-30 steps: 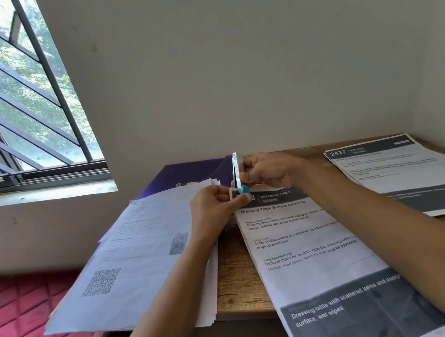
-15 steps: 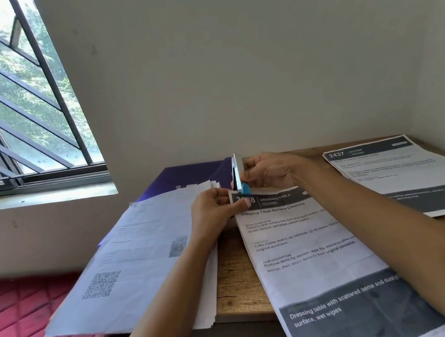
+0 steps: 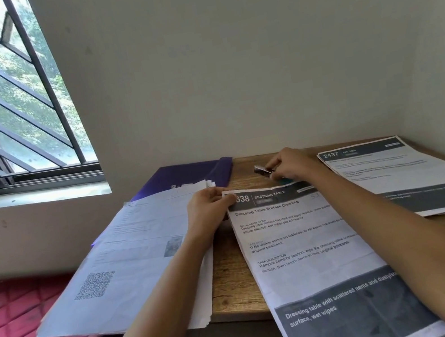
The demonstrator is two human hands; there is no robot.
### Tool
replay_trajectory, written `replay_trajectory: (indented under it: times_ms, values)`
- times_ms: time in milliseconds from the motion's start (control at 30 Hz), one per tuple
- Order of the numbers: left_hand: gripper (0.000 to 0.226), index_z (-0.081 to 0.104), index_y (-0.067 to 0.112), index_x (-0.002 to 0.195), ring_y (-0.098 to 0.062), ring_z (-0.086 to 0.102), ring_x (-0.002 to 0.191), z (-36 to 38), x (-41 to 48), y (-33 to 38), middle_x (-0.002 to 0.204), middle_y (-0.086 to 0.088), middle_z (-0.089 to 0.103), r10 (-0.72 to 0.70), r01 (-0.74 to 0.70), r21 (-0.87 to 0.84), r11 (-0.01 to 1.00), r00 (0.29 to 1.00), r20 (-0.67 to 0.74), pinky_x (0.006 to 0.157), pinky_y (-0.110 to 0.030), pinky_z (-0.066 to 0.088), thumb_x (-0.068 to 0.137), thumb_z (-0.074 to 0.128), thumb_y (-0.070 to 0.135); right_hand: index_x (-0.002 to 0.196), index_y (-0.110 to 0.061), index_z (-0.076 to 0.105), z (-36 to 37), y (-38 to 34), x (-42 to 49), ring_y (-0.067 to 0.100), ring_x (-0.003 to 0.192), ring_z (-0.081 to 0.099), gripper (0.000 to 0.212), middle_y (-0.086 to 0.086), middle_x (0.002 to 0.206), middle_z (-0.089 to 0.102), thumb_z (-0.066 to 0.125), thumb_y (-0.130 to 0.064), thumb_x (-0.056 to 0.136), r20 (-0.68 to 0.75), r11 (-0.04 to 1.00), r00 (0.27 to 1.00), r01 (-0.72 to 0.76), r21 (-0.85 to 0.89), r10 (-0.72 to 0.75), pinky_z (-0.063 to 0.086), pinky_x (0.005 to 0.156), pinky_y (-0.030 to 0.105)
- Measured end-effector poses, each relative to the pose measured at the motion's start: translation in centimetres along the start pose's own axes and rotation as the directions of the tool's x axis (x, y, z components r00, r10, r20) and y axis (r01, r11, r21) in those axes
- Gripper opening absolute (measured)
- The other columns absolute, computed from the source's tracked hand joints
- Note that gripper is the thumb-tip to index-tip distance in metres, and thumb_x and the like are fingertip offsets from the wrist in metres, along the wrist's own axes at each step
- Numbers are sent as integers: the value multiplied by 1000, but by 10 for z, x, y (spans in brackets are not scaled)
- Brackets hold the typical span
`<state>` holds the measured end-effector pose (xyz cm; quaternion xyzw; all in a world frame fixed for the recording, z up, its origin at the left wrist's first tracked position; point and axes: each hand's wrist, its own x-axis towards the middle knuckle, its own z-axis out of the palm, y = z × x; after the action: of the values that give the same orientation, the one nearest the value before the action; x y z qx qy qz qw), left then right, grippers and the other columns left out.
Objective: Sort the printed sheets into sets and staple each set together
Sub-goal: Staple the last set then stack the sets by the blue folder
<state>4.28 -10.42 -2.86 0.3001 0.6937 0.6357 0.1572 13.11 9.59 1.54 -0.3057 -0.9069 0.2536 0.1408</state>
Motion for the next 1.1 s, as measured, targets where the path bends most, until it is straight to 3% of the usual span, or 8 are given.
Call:
replay_trajectory:
  times_ms: [300, 400, 500, 633, 767, 867, 1000, 1100]
  values:
    - [5, 68, 6, 89, -18, 73, 71, -1, -3, 3, 82, -8, 74, 6, -6, 4, 1000, 1000, -12, 57, -26, 57, 86, 66, 10, 110, -14, 72, -6, 13, 3, 18, 112, 58, 30, 2, 118, 68, 75, -23, 82, -29, 1000, 999, -15, -25, 14, 36, 83, 21]
    - [8, 67, 10, 82, -19, 70, 67, -2, -6, 8, 79, -10, 71, -8, 6, -118, 993, 1000, -17, 49, -22, 51, 87, 64, 5, 108, -11, 72, -20, 14, -6, 21, 106, 61, 43, 5, 112, 70, 67, -46, 84, -190, 998, 981, 44, 37, -36, 38, 84, 24]
    - [9, 65, 11, 83, -19, 70, 68, -6, -7, 22, 78, -8, 70, 2, -1, -151, 989, 1000, 10, 51, -26, 54, 90, 62, 6, 90, 0, 68, -43, 16, -23, 21, 79, 57, 71, 11, 83, 65, 51, -68, 82, -288, 988, 957, 85, 126, -45, 34, 69, 29]
    - [7, 66, 7, 89, -12, 65, 57, -17, -3, 56, 73, -6, 66, 40, -47, -182, 982, 998, -38, 49, -22, 51, 92, 60, 6, 87, -7, 63, -65, 16, -48, 23, 84, 65, 80, 15, 92, 69, 43, -82, 65, -118, 898, 992, 8, 440, 49, 48, 77, 33]
    - [5, 66, 6, 92, -10, 62, 46, -43, 4, 90, 72, -8, 64, 52, -75, -232, 970, 993, -102, 41, -19, 47, 92, 60, 5, 114, -21, 62, -67, 18, -65, 24, 101, 68, 63, 8, 114, 70, 57, -65, 69, 248, 586, 966, -157, 795, -78, 57, 83, 41]
    - [5, 65, 7, 88, -10, 64, 47, -66, 6, 108, 76, -10, 64, 63, -106, -270, 957, 984, -165, 43, -19, 50, 91, 62, 3, 121, -8, 59, -59, 13, -77, 30, 107, 65, 90, 15, 122, 65, 92, -47, 47, 382, 636, 898, -166, 754, -220, 58, 81, 39]
    - [8, 63, 8, 86, -10, 65, 49, -93, 8, 115, 79, -9, 65, 45, -111, -280, 953, 972, -232, 48, -21, 54, 93, 63, 13, 121, -1, 58, -44, -12, -81, 32, 103, 67, 95, 19, 122, 63, 98, -17, 36, 429, 583, 845, -180, 792, -321, 59, 76, 38]
    - [24, 62, 8, 86, -17, 66, 66, -114, 6, 110, 81, -8, 67, -12, -15, -160, 987, 987, -163, 61, -26, 56, 97, 57, 30, 131, 4, 50, -27, -45, -83, 34, 104, 63, 66, 20, 128, 58, 76, 0, 70, 385, 541, 892, -207, 815, -238, 57, 85, 42]
